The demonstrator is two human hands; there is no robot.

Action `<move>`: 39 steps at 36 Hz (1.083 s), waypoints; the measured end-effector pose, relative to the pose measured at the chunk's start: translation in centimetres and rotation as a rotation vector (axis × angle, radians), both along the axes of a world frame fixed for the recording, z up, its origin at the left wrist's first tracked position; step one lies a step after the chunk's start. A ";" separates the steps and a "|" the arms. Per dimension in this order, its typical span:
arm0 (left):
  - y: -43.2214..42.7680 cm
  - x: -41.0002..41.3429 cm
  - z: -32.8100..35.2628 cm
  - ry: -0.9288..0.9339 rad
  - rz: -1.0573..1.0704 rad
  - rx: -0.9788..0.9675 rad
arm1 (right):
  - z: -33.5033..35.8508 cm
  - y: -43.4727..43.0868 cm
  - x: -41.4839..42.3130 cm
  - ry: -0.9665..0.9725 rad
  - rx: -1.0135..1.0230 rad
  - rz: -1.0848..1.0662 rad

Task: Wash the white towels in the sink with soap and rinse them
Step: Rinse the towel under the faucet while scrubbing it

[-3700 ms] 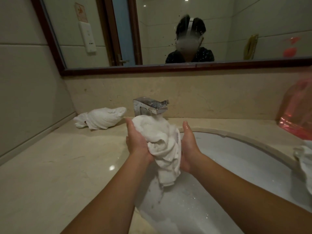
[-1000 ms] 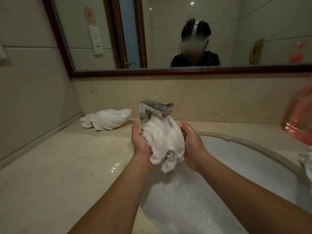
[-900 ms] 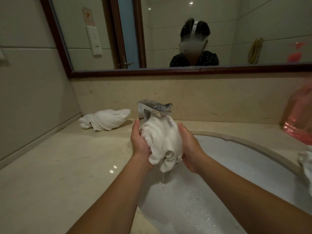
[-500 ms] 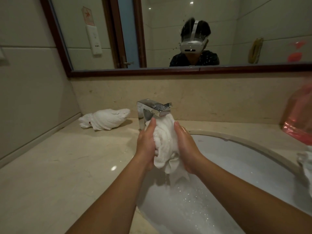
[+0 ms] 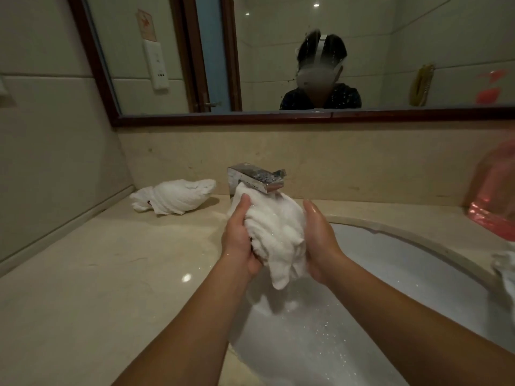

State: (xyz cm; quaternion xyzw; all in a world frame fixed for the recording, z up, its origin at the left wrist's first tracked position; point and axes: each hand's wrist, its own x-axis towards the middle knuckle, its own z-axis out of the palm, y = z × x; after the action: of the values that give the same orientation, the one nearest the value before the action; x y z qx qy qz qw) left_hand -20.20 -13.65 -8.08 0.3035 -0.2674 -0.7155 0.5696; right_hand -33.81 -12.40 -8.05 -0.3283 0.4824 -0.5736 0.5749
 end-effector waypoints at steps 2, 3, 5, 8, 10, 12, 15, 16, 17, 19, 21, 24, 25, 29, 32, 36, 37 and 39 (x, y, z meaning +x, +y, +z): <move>-0.3 -0.2 -0.2 0.022 0.062 -0.008 | -0.4 0.4 0.3 0.016 -0.033 -0.005; -0.3 -0.4 -0.2 0.023 0.102 0.000 | -0.6 0.6 0.7 0.036 -0.057 0.002; -0.4 -0.6 -0.1 0.008 0.172 0.026 | -1.1 1.2 1.5 0.072 -0.075 0.038; -0.4 -0.8 -0.3 -0.067 0.273 0.046 | -1.5 1.3 2.7 -0.002 0.012 0.096; -0.4 -0.9 -0.4 -0.110 0.247 0.044 | -1.5 1.1 2.9 -0.111 0.015 0.091; -0.2 -0.7 -0.4 -0.097 0.157 -0.009 | -1.5 0.8 2.4 -0.167 0.014 0.102; -0.5 0.1 0.0 -0.079 0.050 -0.041 | -1.6 0.6 1.3 -0.143 0.030 0.159; -0.7 0.4 -0.1 -0.080 0.030 -0.056 | -1.8 0.4 1.0 -0.113 0.049 0.169; -0.8 0.6 -0.2 -0.097 0.029 -0.068 | -1.9 0.3 0.7 -0.078 0.080 0.161; -0.7 0.7 -0.2 -0.148 0.044 -0.054 | -2.1 0.2 0.3 -0.033 0.125 0.122; -0.6 0.6 -0.1 -0.176 0.054 -0.021 | -1.8 0.2 0.2 -0.042 0.116 0.088; -0.9 0.5 0.1 -0.220 0.079 -0.035 | -0.8 0.6 -0.1 -0.030 0.071 0.010; -1.0 0.6 0.1 -0.237 0.087 -0.041 | -0.6 0.6 -0.2 -0.007 0.058 -0.022; -1.0 0.3 -0.2 -0.280 0.092 -0.016 | 0.4 0.8 -0.5 0.068 0.062 -0.089; -0.9 0.4 -0.4 -0.289 0.081 -0.019 | 0.7 0.9 -0.7 0.152 0.080 -0.128; -0.6 -0.1 -0.4 -0.344 0.064 0.002 | 0.5 1.0 -0.9 0.279 0.076 -0.148; -0.6 -0.4 -0.5 -0.355 0.074 0.017 | 0.3 0.8 -1.0 0.297 0.077 -0.148; -0.9 -0.7 -0.9 -0.354 0.101 0.063 | 0.1 0.7 -0.8 0.329 0.056 -0.159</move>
State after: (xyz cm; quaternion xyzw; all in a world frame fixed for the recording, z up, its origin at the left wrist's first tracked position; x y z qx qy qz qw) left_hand -20.89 -14.52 -8.98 0.4554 -0.3251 -0.6296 0.5390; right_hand -34.60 -11.69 -7.93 -0.3622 0.6102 -0.5421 0.4501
